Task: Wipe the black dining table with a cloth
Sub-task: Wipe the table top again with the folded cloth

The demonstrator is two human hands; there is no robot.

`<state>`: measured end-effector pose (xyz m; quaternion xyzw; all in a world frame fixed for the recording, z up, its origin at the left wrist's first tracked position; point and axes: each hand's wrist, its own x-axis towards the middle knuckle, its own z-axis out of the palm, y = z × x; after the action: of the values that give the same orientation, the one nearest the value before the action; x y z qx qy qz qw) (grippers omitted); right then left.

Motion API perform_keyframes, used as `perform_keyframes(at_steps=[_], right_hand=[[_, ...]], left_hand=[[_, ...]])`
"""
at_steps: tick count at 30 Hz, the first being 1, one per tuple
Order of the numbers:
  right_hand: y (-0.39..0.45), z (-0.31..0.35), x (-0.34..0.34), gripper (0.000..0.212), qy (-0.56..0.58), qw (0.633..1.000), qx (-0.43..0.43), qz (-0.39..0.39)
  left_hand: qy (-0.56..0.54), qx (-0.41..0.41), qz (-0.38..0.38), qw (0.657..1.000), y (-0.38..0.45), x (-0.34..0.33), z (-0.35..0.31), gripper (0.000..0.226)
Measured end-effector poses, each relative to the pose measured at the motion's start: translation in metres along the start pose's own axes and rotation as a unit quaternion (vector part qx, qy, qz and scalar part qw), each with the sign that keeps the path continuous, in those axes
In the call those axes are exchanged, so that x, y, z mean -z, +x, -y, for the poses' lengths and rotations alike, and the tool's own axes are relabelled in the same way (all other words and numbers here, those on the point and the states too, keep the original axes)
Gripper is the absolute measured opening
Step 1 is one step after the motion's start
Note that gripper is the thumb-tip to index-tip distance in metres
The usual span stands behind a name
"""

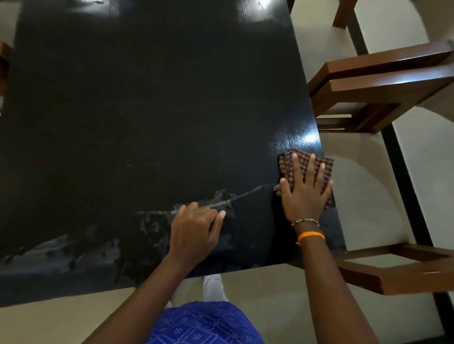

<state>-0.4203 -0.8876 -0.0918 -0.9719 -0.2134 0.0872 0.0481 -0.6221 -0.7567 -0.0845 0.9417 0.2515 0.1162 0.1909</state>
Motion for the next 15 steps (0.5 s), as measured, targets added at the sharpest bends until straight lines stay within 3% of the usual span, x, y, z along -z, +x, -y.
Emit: perform_keyframes(at_steps=[8, 15], right_hand=[[-0.037, 0.153, -0.027, 0.066, 0.027, 0.991, 0.134, 0.017], [-0.115, 0.312, -0.057, 0.067, 0.012, 0.941, 0.330, 0.070]], left_hand=[[0.032, 0.081, -0.039, 0.995, -0.044, 0.047, 0.075, 0.037], [0.094, 0.191, -0.079, 0.974, -0.118, 0.083, 0.154, 0.037]])
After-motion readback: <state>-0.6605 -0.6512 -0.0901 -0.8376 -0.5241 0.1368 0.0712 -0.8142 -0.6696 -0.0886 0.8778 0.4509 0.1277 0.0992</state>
